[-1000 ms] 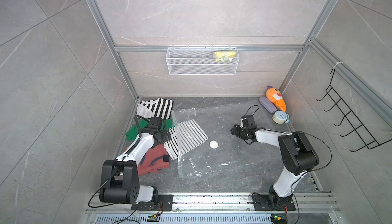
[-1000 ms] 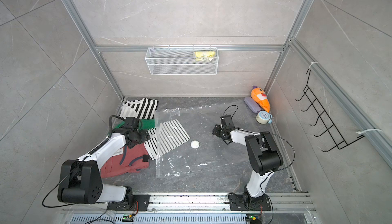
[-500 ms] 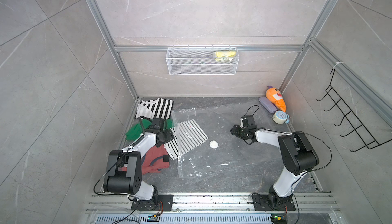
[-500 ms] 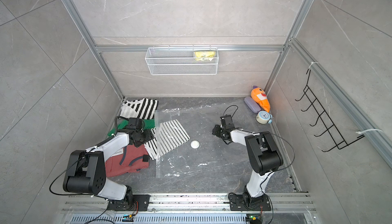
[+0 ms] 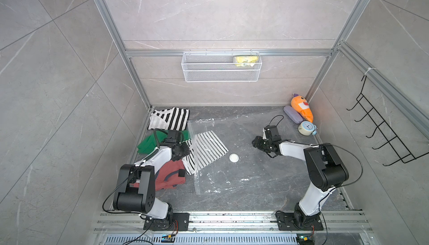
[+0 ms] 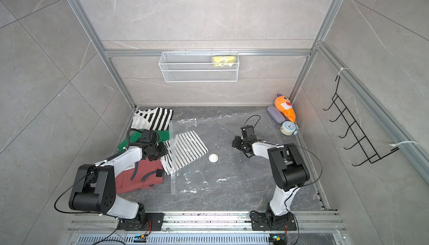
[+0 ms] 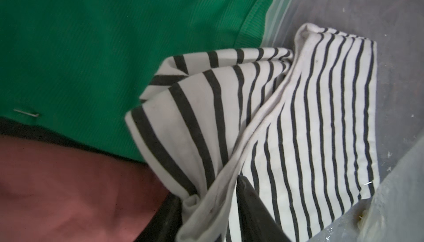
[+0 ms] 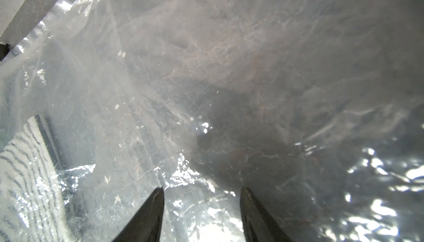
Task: Take the tank top out of the vacuum bag
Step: Take out the tank top from the vacuum bag.
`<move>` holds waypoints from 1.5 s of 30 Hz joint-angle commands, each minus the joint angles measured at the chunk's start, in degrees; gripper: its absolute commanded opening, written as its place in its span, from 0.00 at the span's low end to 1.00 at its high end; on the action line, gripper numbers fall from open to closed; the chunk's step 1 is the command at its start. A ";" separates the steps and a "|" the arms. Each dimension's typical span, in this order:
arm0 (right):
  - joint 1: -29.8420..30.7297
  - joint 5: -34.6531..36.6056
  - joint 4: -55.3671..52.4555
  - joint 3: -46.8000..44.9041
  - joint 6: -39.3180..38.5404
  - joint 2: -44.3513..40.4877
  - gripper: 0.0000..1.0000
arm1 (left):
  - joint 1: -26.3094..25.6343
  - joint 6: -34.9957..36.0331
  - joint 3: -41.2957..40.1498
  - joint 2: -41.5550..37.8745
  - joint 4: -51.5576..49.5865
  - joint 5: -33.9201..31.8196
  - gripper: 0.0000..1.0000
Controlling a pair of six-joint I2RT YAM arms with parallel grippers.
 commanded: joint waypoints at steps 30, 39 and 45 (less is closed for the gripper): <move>0.18 -0.80 -0.61 -0.85 1.42 1.17 0.57 | -2.26 -3.04 13.03 -4.69 -17.96 -4.03 0.00; 0.26 -1.13 -0.54 -0.77 1.44 1.39 0.57 | -1.48 -2.36 22.81 -7.76 -32.32 -11.63 0.00; 0.22 -0.79 -1.02 -0.77 1.09 0.85 0.58 | -1.12 -0.66 30.55 -11.43 -37.21 -17.25 0.00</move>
